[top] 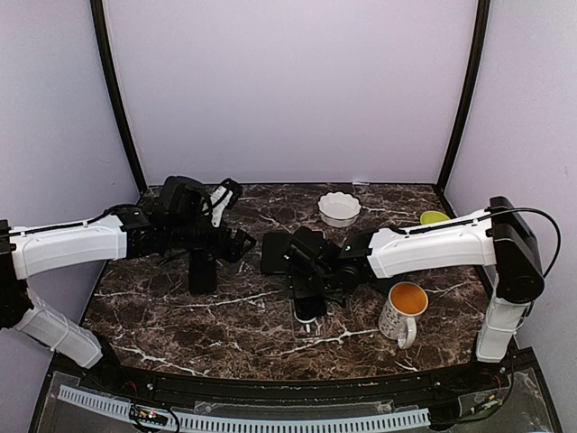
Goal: Put the phone into the phone case
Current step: Place the phone on the phone case.
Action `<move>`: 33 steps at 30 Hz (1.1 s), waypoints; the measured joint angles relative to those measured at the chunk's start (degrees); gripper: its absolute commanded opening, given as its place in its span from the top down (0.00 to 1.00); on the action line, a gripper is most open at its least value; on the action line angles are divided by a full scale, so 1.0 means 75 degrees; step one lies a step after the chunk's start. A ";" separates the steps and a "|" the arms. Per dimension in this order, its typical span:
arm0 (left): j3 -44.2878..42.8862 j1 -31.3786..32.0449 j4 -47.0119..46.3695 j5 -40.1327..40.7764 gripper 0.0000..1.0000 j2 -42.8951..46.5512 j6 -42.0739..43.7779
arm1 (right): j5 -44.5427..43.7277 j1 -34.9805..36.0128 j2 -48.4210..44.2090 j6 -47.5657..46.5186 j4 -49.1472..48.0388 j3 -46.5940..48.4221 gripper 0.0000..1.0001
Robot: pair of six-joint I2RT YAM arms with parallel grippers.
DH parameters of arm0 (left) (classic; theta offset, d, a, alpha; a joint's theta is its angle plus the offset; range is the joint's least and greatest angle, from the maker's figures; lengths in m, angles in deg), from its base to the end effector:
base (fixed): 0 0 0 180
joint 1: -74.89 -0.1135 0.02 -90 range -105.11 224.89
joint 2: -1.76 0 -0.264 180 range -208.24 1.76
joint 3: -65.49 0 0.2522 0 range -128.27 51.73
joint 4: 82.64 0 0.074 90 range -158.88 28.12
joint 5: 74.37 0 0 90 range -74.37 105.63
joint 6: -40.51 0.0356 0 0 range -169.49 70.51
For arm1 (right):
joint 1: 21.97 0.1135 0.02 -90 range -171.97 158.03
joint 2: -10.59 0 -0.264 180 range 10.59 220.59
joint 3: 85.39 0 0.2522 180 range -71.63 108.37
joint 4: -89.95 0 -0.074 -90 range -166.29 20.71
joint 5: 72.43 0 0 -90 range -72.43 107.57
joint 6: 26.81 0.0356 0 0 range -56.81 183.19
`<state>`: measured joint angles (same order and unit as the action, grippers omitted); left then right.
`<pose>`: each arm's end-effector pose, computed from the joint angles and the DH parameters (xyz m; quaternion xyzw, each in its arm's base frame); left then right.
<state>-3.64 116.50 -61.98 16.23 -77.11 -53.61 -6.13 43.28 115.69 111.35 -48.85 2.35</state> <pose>0.2336 -0.2070 0.2744 0.2764 0.8226 -0.1889 0.4597 0.1742 0.3437 0.2022 -0.0850 0.9399 0.1131 0.3108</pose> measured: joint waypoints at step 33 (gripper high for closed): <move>0.0580 -0.0790 -0.0691 0.2192 0.01 0.0612 -0.0181 | -0.0446 0.0015 0.0029 -0.0023 -0.0557 0.0466 1.00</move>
<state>0.71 110.58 -67.16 32.67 -72.52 -54.97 -9.48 43.39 115.91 111.17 -53.03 5.84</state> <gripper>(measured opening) 0.988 0.718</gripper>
